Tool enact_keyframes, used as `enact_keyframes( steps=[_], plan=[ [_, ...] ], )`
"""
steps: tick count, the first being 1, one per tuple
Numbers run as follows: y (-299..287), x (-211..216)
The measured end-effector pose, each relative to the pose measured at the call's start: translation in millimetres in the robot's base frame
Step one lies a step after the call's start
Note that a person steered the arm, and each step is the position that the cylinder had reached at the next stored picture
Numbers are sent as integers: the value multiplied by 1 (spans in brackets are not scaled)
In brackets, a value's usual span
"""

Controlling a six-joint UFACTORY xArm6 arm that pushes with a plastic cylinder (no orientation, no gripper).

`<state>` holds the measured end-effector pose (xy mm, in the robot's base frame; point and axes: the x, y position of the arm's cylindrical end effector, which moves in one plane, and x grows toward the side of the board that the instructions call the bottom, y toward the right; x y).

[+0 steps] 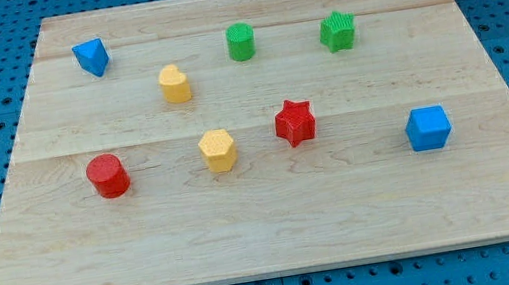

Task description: Move the green star towards the blue cube

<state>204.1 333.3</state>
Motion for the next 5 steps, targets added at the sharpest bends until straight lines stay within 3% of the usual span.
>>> enact_keyframes(
  steps=[2, 3, 4, 5],
  plan=[
    [-120, 3],
    [-173, 42],
    [-183, 93],
    [-178, 93]
  ],
)
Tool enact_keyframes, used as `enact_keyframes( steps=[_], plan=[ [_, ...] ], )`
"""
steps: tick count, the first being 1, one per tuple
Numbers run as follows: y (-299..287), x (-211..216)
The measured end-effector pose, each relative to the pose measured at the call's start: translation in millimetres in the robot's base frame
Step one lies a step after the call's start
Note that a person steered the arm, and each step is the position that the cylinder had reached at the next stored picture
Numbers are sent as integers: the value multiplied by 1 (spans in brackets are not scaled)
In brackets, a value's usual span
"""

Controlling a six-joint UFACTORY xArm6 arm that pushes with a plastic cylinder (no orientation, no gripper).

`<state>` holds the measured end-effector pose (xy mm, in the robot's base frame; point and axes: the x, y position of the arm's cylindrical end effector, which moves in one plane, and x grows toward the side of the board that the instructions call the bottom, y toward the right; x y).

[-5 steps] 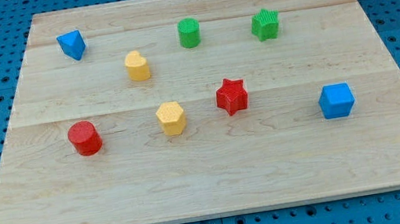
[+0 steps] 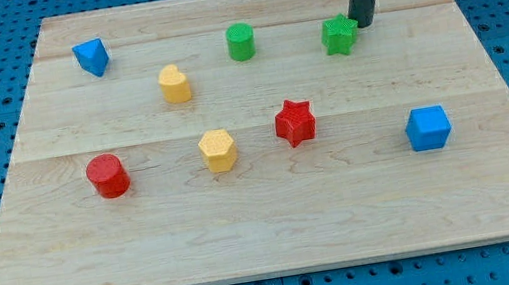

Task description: Move the green star towards the blue cube

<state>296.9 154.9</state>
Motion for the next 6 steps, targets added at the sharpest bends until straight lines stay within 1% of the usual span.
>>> enact_keyframes(
  steps=[1, 2, 3, 4, 5, 6],
  plan=[
    [-22, -24],
    [-55, -9],
    [-39, 40],
    [1, 59],
    [22, 14],
    [74, 48]
  ],
)
